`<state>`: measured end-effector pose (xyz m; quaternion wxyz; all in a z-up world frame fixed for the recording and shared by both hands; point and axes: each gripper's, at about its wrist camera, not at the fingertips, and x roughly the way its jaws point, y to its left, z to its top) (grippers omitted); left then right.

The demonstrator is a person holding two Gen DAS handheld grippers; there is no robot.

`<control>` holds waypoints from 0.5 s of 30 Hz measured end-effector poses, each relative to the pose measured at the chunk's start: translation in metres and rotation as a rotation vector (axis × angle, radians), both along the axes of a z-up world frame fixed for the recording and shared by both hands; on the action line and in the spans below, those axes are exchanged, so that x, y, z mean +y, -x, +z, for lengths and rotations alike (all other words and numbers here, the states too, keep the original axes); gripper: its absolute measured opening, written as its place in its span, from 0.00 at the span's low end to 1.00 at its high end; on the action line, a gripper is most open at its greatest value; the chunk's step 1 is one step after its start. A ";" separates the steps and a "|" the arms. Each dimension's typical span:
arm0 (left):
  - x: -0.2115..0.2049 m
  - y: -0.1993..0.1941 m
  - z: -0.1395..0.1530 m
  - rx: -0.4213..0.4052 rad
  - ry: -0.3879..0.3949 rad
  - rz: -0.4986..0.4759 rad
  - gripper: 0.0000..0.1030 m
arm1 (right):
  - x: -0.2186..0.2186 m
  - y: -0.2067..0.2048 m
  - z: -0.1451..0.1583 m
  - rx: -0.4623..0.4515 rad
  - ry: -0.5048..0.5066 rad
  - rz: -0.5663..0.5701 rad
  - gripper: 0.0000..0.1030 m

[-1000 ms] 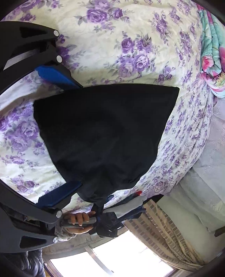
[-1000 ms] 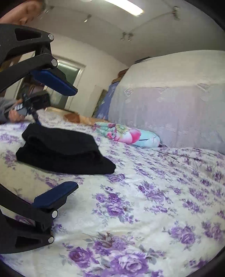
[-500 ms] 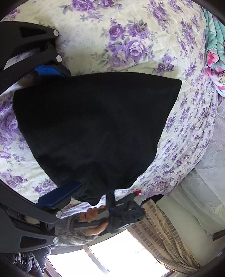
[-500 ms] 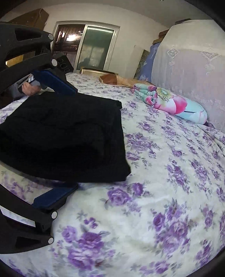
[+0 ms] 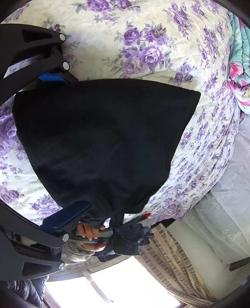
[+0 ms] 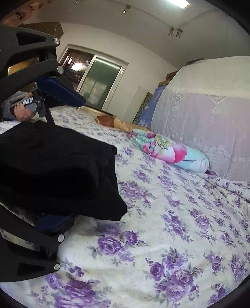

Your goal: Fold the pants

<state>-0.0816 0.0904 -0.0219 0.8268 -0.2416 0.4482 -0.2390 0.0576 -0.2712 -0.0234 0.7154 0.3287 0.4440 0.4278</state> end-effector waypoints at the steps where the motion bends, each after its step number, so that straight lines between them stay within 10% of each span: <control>1: 0.003 0.000 0.000 0.001 0.026 0.007 0.94 | 0.007 -0.001 0.000 0.005 0.043 0.004 0.97; 7: 0.015 0.004 -0.001 -0.013 0.129 0.041 0.91 | 0.004 -0.006 -0.005 0.039 0.009 0.021 0.93; 10: 0.013 0.003 -0.007 0.022 0.007 0.046 0.68 | -0.002 -0.003 -0.011 0.048 0.101 -0.029 0.53; 15: 0.034 -0.003 -0.015 0.088 0.071 0.079 0.39 | -0.018 -0.003 -0.027 0.089 0.053 -0.048 0.34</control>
